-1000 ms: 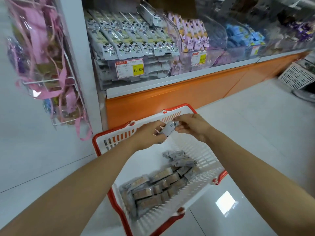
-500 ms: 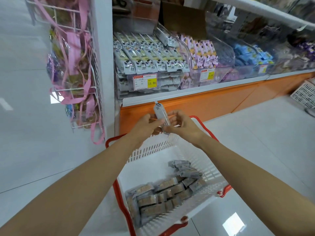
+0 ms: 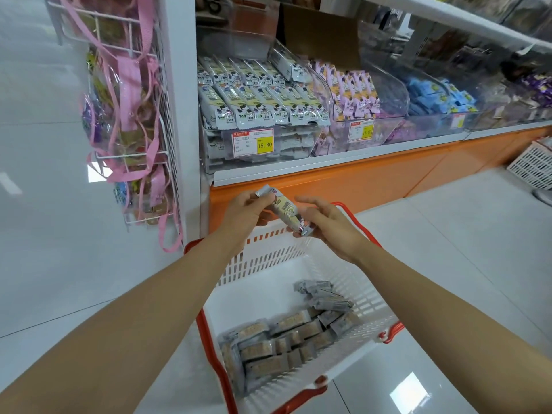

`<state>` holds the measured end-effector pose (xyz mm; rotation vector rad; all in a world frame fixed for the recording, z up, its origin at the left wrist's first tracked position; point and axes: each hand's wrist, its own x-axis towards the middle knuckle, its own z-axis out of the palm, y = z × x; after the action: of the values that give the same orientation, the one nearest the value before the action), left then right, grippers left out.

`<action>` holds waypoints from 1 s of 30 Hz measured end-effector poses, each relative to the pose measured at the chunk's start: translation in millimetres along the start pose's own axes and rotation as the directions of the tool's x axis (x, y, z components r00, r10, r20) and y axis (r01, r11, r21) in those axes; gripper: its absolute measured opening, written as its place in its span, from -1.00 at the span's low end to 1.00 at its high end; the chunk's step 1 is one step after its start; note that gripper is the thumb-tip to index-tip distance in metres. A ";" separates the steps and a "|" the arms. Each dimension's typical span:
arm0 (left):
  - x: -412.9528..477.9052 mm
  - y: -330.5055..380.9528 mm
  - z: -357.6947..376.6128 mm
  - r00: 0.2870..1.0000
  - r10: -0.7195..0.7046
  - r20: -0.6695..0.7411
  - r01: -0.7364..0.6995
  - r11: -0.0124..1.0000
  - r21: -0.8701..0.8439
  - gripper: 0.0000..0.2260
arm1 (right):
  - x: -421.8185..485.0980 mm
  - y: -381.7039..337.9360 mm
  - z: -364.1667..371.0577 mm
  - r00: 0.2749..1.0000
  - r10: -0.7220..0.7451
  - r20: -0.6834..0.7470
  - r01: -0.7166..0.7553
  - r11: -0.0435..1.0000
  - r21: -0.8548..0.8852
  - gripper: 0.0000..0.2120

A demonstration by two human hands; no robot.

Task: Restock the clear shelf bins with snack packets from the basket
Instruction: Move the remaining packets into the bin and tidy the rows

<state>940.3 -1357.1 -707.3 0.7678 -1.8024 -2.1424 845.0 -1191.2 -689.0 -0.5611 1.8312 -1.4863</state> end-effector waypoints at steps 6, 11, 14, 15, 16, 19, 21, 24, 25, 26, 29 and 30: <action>-5.5 -0.3 0.8 0.994 -0.010 -0.108 0.014 0.999 0.037 -0.77 | -6.6 5.8 -5.4 0.978 -0.207 0.012 0.199 0.924 -0.326 -0.63; -20.0 12.9 3.3 0.995 0.006 0.095 -0.018 0.992 0.127 -0.92 | -5.3 -2.9 -16.2 0.947 -0.308 -0.090 0.275 0.924 -0.265 -0.69; -27.6 19.0 9.2 0.965 -0.077 0.251 0.017 0.973 0.232 -0.96 | -5.4 -10.1 -14.5 0.916 -0.343 -0.210 0.315 0.936 -0.157 -0.66; -29.2 20.0 12.4 0.953 -0.109 0.284 0.039 0.970 0.239 -0.95 | -6.1 -11.6 -12.8 0.903 -0.350 -0.248 0.318 0.935 -0.159 -0.68; -29.3 20.1 15.6 0.944 -0.131 0.302 0.056 0.968 0.243 -0.90 | -6.2 -12.0 -11.9 0.897 -0.354 -0.267 0.318 0.933 -0.169 -0.72; -28.7 20.6 22.7 0.944 -0.147 0.296 0.078 0.970 0.232 -0.72 | -7.3 -10.3 -10.6 0.920 -0.340 -0.194 0.305 0.933 -0.190 -0.87; -28.6 22.3 23.9 0.955 -0.131 0.268 0.083 0.980 0.184 -0.65 | -9.2 -8.5 -9.8 0.934 -0.338 -0.115 0.307 0.925 -0.226 -0.83; -26.7 26.4 21.7 0.974 -0.117 0.192 0.092 0.987 0.133 -0.59 | -11.4 -9.2 -9.4 0.941 -0.336 -0.037 0.313 0.909 -0.276 -0.73; -26.4 28.0 21.6 0.978 -0.111 0.179 0.088 0.987 0.132 -0.57 | -12.7 -10.7 -9.4 0.943 -0.331 -0.026 0.309 0.905 -0.292 -0.70; -25.9 29.4 22.1 0.979 -0.102 0.174 0.079 0.988 0.135 -0.55 | -14.3 -13.2 -9.5 0.943 -0.332 -0.016 0.310 0.897 -0.314 -0.64; -25.3 35.2 25.1 0.984 -0.051 0.170 0.034 0.994 0.103 -0.55 | -17.1 -24.4 -10.4 0.918 -0.395 0.022 0.369 0.836 -0.406 -0.52; -25.3 39.0 26.1 0.984 -0.030 0.173 0.017 0.997 0.080 -0.57 | -16.8 -29.3 -10.6 0.906 -0.423 0.017 0.390 0.818 -0.423 -0.51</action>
<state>941.7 -1330.8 -660.9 0.6386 -1.9832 -2.2283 845.4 -1179.5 -655.6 -1.1858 2.2086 -1.3863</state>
